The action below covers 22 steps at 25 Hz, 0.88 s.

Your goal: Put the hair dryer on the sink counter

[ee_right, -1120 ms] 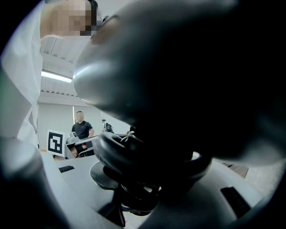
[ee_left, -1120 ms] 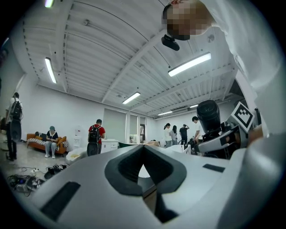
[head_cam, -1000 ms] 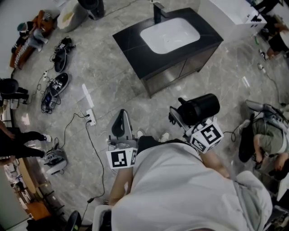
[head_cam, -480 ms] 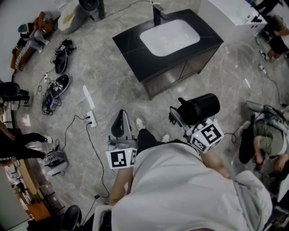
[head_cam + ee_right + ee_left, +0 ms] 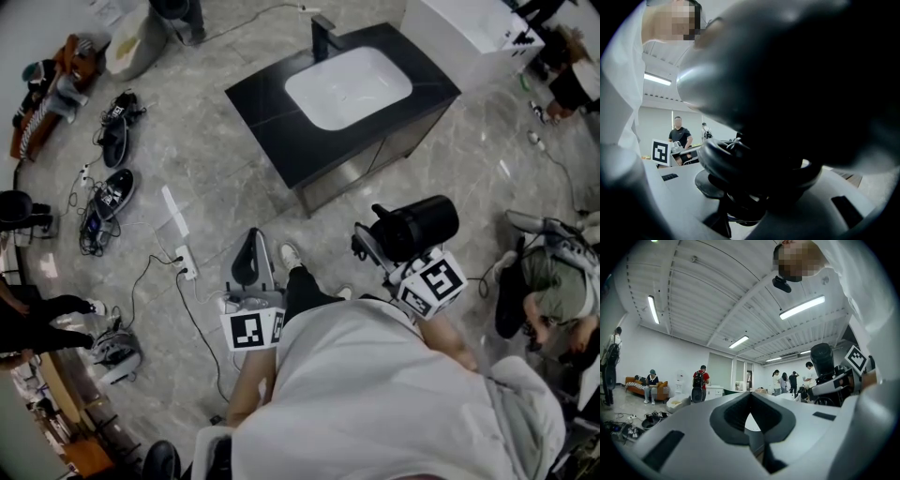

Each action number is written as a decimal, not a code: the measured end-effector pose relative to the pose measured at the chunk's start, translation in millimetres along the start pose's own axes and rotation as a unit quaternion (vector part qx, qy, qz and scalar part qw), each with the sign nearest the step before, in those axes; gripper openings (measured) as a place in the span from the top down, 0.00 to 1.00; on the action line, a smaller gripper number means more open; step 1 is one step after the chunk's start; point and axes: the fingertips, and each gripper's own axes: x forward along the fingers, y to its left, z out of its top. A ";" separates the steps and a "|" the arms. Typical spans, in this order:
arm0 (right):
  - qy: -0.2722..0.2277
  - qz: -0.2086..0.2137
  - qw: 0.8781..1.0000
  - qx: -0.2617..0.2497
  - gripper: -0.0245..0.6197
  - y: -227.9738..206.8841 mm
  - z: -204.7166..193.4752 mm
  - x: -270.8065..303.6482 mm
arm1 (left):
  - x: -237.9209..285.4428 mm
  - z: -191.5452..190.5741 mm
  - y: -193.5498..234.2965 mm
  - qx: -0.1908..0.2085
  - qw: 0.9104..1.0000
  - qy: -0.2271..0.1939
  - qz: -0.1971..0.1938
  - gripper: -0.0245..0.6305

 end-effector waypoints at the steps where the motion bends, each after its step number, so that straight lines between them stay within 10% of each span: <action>1: -0.001 -0.002 1.000 0.000 0.65 -2.4 2.9 7.5 | 6.2 0.3 5.8 -0.001 1.000 0.000 -0.002 0.96; 22: 0.016 -0.049 0.999 0.013 0.65 -35.5 28.1 140.6 | 124.9 -16.5 113.1 -0.029 0.998 0.009 -0.052 0.96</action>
